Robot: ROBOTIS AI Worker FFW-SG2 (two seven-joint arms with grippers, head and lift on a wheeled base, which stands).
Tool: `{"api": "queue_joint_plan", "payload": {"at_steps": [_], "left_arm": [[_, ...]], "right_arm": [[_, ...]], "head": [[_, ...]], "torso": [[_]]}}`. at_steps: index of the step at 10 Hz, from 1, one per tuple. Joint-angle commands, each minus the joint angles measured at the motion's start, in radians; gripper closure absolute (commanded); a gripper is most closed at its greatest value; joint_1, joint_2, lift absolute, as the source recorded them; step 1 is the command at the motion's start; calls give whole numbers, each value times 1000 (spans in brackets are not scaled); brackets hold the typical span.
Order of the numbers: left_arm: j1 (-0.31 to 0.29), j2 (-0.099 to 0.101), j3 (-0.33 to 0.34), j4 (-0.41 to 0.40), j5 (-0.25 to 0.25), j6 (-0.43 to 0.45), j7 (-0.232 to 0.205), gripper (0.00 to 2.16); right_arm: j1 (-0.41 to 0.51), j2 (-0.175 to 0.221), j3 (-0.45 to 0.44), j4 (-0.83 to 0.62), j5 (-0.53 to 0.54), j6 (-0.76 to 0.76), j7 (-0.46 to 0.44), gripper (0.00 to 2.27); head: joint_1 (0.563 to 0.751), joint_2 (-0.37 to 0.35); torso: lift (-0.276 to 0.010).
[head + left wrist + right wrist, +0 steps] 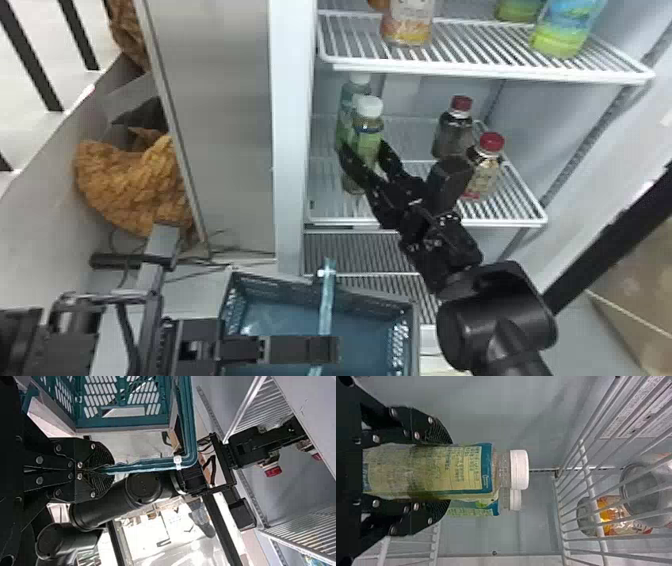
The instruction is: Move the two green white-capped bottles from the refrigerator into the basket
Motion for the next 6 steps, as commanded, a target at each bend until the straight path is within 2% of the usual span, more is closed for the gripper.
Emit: {"api": "queue_joint_plan", "payload": {"at_steps": [1,6], "left_arm": [[0,0,0,0,2,-2,0,1161],[2,0,2,0,8,-2,0,1161]], "right_arm": [[7,0,-7,-14,0,-19,0,895],[68,-5,-31,-110,-6,-43,9,895]], "head": [[695,-132],[695,-143]], "torso": [[-263],[-263]]}}
